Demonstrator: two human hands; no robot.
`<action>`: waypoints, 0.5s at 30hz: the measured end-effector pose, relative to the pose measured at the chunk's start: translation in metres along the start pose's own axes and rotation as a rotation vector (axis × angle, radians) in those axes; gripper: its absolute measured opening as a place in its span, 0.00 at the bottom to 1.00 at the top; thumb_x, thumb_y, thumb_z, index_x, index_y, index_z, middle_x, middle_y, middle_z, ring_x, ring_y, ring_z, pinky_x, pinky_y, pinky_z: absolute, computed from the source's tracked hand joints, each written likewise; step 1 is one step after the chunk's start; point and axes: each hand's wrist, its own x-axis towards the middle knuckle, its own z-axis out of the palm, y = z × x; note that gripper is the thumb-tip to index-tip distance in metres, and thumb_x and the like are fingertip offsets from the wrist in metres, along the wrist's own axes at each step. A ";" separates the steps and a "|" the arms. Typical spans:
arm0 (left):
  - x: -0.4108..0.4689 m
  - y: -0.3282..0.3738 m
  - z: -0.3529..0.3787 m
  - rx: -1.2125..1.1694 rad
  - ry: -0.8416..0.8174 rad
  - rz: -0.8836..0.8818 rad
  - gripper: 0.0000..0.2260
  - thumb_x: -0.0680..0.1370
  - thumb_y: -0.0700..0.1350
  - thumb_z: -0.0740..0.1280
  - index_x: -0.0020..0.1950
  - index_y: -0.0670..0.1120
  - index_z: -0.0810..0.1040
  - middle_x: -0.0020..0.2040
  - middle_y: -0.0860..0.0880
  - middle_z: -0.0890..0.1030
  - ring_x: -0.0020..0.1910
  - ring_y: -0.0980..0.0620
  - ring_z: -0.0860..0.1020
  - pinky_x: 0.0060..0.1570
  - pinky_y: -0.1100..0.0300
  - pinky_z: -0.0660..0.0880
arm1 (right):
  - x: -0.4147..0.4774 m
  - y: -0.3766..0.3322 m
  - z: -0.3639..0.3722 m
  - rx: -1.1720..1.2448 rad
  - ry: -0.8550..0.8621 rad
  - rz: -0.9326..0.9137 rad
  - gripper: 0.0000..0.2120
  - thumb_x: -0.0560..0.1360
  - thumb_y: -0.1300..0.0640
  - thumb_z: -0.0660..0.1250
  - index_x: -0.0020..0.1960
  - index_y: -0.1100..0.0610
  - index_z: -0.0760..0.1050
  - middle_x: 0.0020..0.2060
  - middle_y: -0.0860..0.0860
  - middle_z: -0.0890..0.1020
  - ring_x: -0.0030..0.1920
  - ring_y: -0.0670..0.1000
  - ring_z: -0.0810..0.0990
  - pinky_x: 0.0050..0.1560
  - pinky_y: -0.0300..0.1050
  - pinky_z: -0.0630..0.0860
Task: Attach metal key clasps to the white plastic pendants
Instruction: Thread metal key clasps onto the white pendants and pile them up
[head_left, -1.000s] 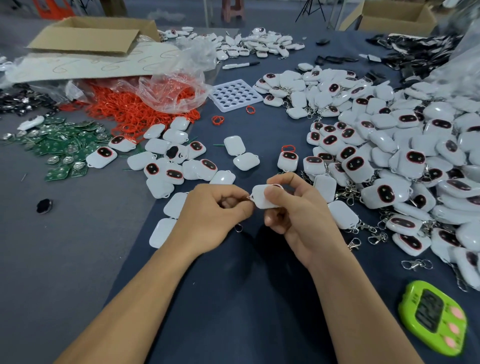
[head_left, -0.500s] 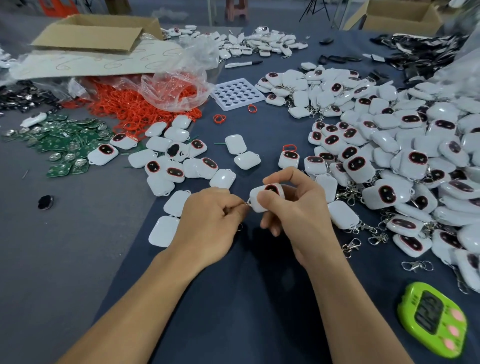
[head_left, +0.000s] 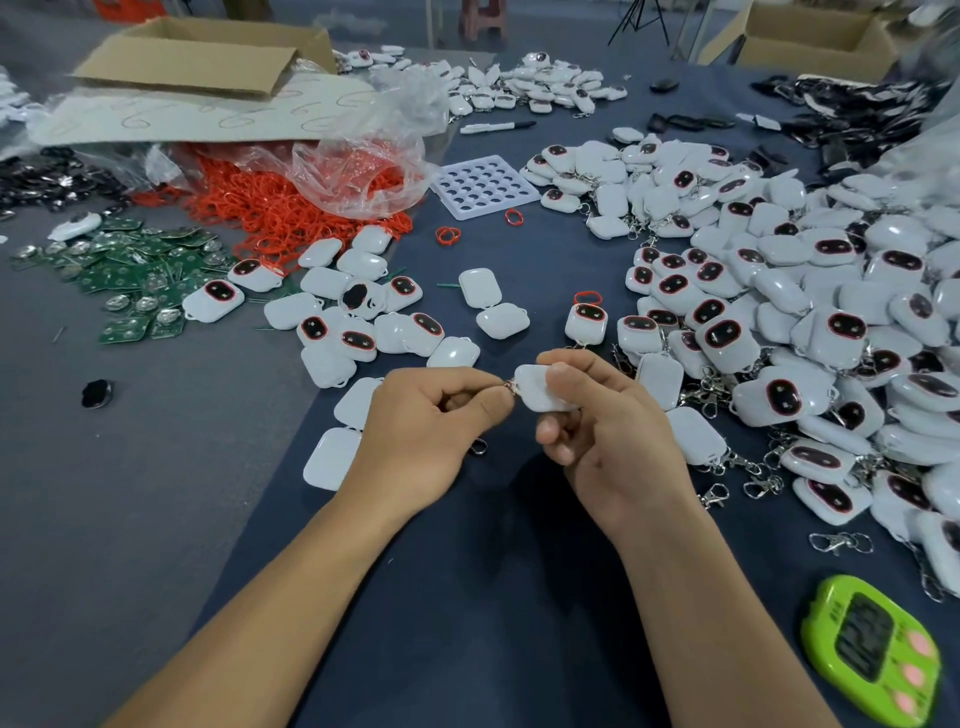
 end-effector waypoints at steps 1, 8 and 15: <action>0.000 0.001 0.000 -0.013 0.001 0.006 0.06 0.73 0.52 0.72 0.40 0.63 0.86 0.28 0.50 0.70 0.30 0.57 0.68 0.32 0.66 0.69 | 0.000 0.000 0.000 0.012 -0.003 0.005 0.06 0.81 0.66 0.66 0.48 0.59 0.80 0.35 0.54 0.84 0.23 0.49 0.75 0.20 0.38 0.66; -0.003 0.004 0.002 -0.068 -0.051 -0.025 0.06 0.74 0.50 0.70 0.40 0.58 0.87 0.36 0.40 0.81 0.34 0.55 0.74 0.35 0.65 0.73 | 0.000 -0.004 -0.004 0.044 0.013 0.026 0.06 0.81 0.65 0.66 0.49 0.58 0.80 0.34 0.54 0.84 0.22 0.49 0.75 0.20 0.37 0.65; -0.005 0.004 0.003 0.004 -0.059 -0.034 0.09 0.76 0.53 0.69 0.36 0.58 0.85 0.26 0.55 0.73 0.28 0.59 0.69 0.32 0.68 0.67 | -0.002 0.002 0.001 -0.027 0.004 0.027 0.07 0.80 0.66 0.67 0.48 0.57 0.80 0.35 0.55 0.84 0.23 0.50 0.75 0.21 0.38 0.66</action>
